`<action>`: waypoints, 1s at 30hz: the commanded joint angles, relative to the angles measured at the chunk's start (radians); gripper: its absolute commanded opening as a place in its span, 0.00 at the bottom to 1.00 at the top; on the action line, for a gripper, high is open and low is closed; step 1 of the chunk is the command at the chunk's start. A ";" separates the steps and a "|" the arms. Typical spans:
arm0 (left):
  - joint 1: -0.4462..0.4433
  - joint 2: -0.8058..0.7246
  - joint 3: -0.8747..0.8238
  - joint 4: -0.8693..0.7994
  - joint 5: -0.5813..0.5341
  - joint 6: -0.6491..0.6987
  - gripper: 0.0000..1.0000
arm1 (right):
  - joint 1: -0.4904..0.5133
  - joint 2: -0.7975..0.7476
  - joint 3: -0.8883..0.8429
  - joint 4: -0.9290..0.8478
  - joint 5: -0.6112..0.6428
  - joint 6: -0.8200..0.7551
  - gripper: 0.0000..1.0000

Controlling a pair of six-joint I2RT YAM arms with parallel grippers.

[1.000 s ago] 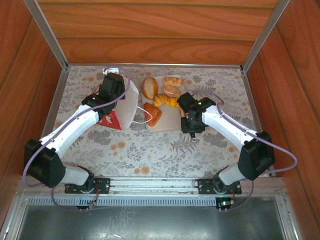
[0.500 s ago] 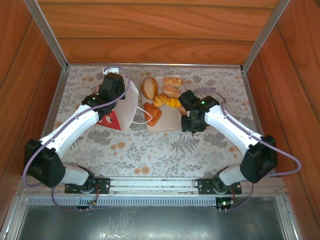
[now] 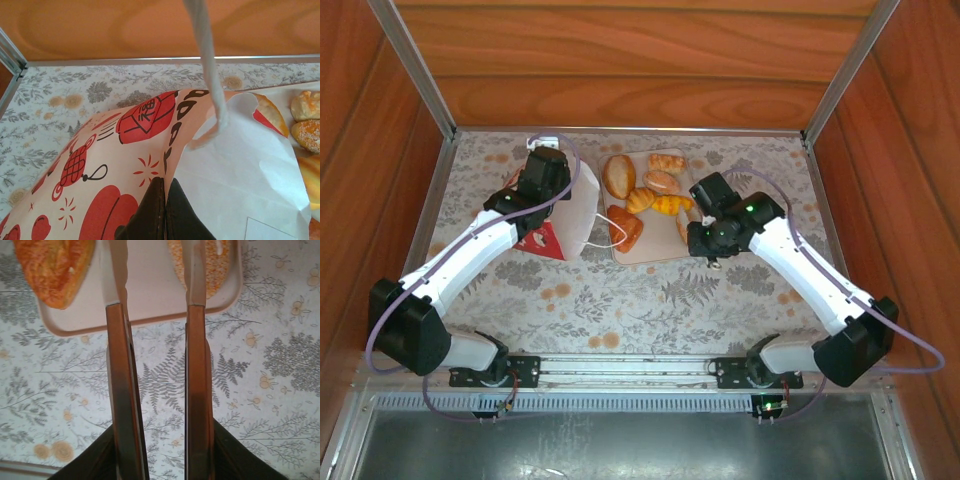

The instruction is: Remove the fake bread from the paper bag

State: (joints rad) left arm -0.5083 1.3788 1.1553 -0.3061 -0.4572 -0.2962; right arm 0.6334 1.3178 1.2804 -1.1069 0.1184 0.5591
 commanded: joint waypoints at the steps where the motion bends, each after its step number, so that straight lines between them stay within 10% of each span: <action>1: 0.010 -0.024 -0.016 0.012 0.019 -0.001 0.00 | -0.006 -0.038 0.028 0.035 -0.070 0.008 0.40; 30: -0.058 0.011 -0.006 0.084 0.247 0.199 0.00 | 0.083 0.018 0.039 0.374 -0.580 0.083 0.38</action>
State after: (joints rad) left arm -0.5449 1.3781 1.1172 -0.2462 -0.2382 -0.1444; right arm 0.6819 1.2987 1.3140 -0.7898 -0.4023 0.6186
